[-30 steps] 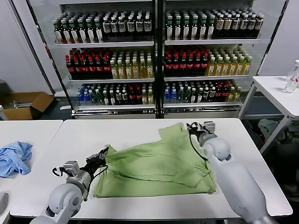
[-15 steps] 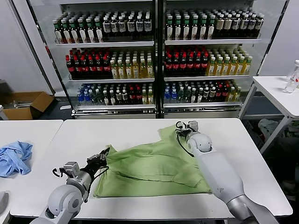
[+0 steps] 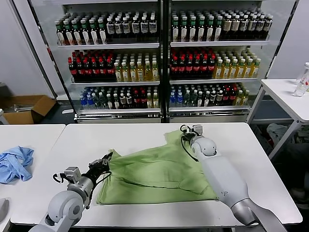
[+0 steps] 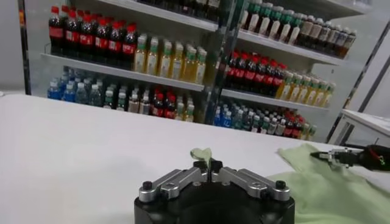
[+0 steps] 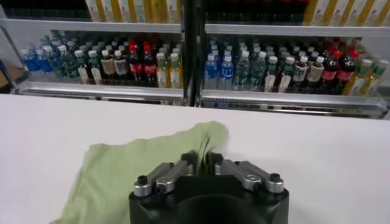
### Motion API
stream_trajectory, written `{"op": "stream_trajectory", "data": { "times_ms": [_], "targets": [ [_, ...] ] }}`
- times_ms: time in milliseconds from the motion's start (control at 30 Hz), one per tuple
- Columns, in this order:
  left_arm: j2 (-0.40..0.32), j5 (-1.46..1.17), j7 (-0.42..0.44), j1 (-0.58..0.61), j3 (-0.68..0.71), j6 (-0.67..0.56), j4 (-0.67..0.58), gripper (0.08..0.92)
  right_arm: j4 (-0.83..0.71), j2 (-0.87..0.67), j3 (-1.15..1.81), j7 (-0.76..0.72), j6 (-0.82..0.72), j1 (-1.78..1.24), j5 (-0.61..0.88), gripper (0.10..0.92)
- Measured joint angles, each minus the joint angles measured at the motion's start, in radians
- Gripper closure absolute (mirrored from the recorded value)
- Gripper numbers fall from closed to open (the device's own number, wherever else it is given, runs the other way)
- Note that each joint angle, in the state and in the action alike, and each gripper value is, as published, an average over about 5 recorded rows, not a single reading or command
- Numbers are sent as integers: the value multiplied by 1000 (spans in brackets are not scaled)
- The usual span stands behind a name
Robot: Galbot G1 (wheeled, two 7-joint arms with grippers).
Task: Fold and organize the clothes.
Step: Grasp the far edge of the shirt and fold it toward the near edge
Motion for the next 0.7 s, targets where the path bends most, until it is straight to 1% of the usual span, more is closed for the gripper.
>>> {"op": "stream_trajectory", "data": {
  "times_ms": [100, 333, 700],
  "targets": [
    [1, -6, 0, -2, -2, -5, 1, 914, 32, -13, 8, 4, 15, -12, 16, 919],
    [6, -22, 0, 6, -13, -9, -12, 914, 169, -58, 40, 18, 33, -64, 58, 919],
    [7, -17, 0, 53, -26, -4, -53, 914, 514, -167, 154, 44, 31, -303, 81, 919]
  ]
}}
